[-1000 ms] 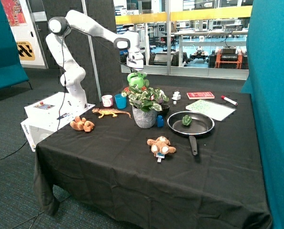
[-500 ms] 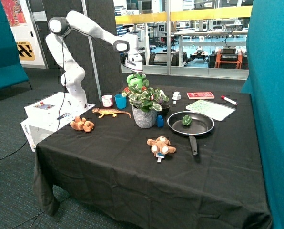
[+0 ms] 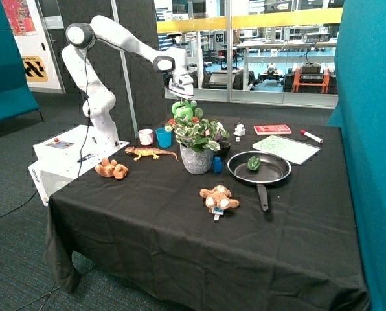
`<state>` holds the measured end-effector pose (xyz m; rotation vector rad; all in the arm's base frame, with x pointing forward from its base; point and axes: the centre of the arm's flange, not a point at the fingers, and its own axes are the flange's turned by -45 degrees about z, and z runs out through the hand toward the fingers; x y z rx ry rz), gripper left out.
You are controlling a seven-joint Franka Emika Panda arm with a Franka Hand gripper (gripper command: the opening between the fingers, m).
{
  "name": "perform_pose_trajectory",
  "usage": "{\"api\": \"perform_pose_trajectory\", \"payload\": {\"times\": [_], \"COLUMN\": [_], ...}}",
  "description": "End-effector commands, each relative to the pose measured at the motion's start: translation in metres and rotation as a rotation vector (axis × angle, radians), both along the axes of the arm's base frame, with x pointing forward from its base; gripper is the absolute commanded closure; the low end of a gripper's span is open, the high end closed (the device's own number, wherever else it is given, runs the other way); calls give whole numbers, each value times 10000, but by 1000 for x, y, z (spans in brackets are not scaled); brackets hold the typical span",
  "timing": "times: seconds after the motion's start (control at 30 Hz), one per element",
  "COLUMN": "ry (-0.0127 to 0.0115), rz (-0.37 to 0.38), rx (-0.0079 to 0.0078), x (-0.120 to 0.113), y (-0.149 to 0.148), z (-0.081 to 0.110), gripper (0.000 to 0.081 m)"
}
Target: Water the pot plant and put the can on the plate
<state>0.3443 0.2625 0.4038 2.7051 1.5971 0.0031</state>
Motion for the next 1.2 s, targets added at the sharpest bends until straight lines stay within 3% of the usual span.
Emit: {"api": "perform_pose_trajectory", "payload": {"times": [0.0,0.5,0.9,0.97,1.03,1.17], "ry": [18,18,18,18,18,18], "rz": [266,349,-65,-171,-236,-243], "rx": [-9,-9,-9,-9,-8,-8], "x": [-3,-8,2,5,8,12], "y": [8,10,6,4,3,2], "z": [-4,-20,-31,-33,-33,-35], "gripper": [808,808,808,751,589,364]}}
